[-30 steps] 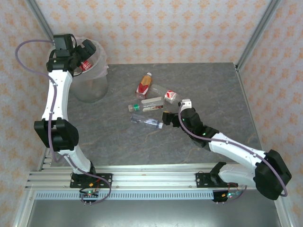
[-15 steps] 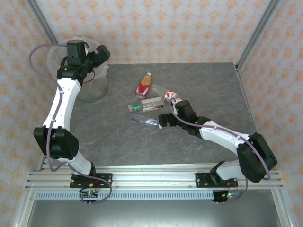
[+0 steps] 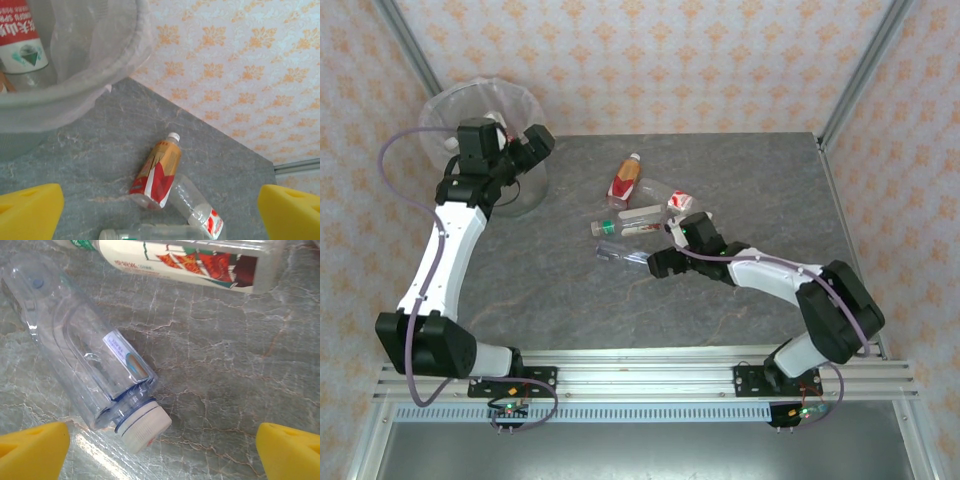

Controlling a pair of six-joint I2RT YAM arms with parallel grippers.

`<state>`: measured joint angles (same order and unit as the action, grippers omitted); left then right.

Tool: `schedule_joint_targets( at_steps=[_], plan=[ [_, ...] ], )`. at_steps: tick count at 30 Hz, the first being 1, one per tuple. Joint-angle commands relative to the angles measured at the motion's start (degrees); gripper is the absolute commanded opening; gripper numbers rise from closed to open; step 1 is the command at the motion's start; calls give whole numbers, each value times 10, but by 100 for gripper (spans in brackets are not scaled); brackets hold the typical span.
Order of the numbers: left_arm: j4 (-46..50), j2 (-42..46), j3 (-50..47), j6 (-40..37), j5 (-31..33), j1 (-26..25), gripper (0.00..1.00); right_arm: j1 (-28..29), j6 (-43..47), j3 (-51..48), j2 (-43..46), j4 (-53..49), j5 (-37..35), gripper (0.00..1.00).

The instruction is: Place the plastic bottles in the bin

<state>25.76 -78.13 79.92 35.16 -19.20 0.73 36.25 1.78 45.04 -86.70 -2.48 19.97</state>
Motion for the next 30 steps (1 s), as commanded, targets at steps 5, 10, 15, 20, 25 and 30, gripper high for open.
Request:
schedule_joint_targets(
  at_steps=[5,10,15,20,25,30],
  plan=[
    [-35,46,-68,43,-21,-2,100,33,98,52,-60,-18,37,97],
    [-21,62,-84,38,-10,-3,100,40,137,47,-79,-1,9,97],
    [-13,73,-104,39,-8,-2,100,34,240,60,-88,-74,58,100],
    [-6,75,-116,39,-7,-3,100,28,274,67,-92,-74,80,92],
    [-7,77,-123,37,-4,-3,100,29,284,98,-129,-86,60,87],
    [-2,74,-123,33,-2,-3,100,34,308,111,-153,-89,54,81]
  ],
)
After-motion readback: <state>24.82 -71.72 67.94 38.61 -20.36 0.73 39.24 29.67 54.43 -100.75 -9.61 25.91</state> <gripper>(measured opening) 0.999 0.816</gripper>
